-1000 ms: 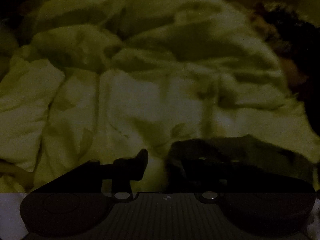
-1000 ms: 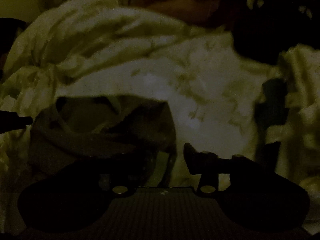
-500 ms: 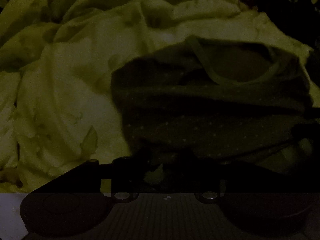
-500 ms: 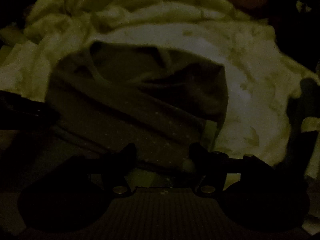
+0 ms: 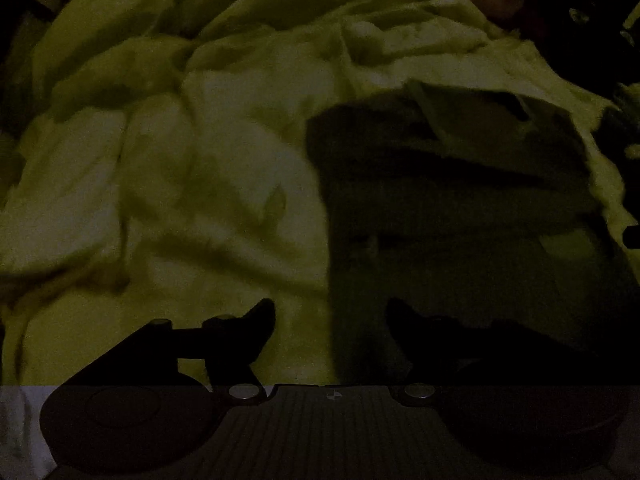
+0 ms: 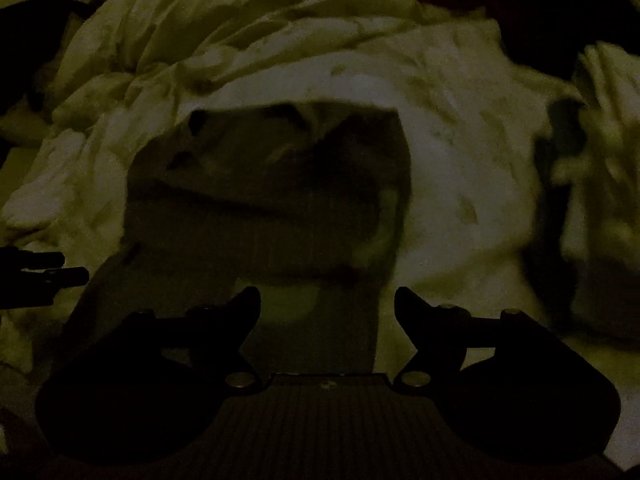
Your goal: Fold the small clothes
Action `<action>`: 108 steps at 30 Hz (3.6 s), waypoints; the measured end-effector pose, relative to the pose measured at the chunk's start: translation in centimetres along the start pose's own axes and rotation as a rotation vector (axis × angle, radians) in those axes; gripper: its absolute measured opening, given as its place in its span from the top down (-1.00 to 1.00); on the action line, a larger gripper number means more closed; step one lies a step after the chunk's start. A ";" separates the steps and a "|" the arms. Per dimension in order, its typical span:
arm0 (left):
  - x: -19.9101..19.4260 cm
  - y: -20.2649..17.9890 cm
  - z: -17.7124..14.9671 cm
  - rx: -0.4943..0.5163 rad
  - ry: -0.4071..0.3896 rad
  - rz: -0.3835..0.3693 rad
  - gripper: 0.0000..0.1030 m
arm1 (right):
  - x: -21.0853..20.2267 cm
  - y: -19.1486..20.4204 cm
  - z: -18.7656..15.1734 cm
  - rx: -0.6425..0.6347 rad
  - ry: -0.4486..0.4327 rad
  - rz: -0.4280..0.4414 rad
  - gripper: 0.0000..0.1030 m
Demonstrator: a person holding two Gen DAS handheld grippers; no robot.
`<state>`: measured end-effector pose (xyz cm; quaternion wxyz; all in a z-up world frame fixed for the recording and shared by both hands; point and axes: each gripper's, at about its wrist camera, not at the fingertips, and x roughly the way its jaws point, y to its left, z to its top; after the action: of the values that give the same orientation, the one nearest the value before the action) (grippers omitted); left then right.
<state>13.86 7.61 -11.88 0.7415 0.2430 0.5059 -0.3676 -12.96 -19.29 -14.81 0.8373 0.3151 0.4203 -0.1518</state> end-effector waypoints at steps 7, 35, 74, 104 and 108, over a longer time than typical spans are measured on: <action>-4.6 0.9 -6.5 -0.114 0.115 -0.080 -1.00 | -4.2 0.6 -7.1 0.036 0.153 0.065 -0.50; -2.2 -1.7 -12.9 -0.120 0.288 -0.115 -0.59 | -3.2 -0.4 -16.2 0.207 0.320 0.115 0.13; 6.1 1.1 14.2 -0.263 0.016 -0.060 -0.22 | 3.7 -8.8 10.2 0.507 -0.027 0.192 0.87; 7.2 -5.6 9.4 0.052 0.048 -0.030 -1.00 | 7.2 3.5 7.4 -0.310 0.078 0.176 0.29; 8.9 -3.2 12.4 -0.015 0.016 0.064 -1.00 | 9.3 1.1 11.1 -0.192 0.027 0.088 0.30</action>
<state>20.36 -6.16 -15.53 0.7506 0.2563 0.5066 -0.3380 -0.09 -25.67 -16.80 0.8638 0.2536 0.4299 -0.0694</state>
